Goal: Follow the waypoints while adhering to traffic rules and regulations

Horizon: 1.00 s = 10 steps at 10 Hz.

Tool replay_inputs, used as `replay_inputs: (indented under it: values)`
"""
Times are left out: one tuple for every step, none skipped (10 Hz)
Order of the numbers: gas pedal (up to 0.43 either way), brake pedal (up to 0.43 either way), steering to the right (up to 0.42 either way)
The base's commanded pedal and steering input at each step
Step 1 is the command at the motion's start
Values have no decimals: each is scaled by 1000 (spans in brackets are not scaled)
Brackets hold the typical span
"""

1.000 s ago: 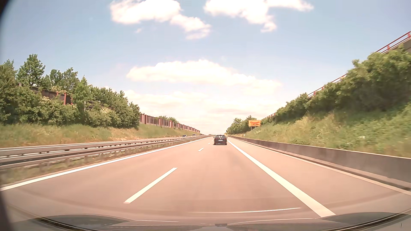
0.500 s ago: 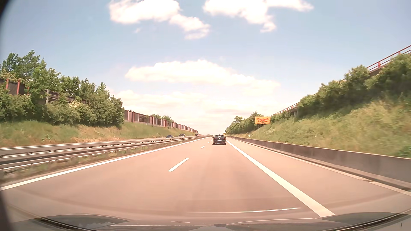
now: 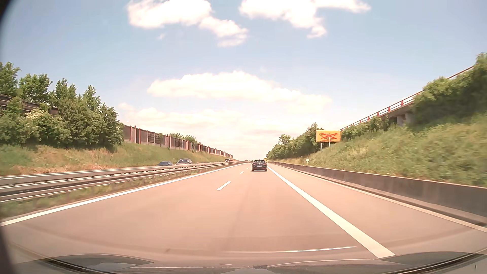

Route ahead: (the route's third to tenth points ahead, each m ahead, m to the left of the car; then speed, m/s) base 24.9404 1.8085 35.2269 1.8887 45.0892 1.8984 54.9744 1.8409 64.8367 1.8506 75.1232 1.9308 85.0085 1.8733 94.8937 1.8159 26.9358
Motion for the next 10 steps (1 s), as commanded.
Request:
replay_inputs:
  values:
    - [358,12,-5]
    - [358,12,-4]
    - [358,12,-5]
    - [358,12,-4]
    - [358,12,-3]
    - [358,12,-1]
    - [358,12,-1]
    - [358,12,-1]
    - [358,12,-1]
    - [358,12,-2]
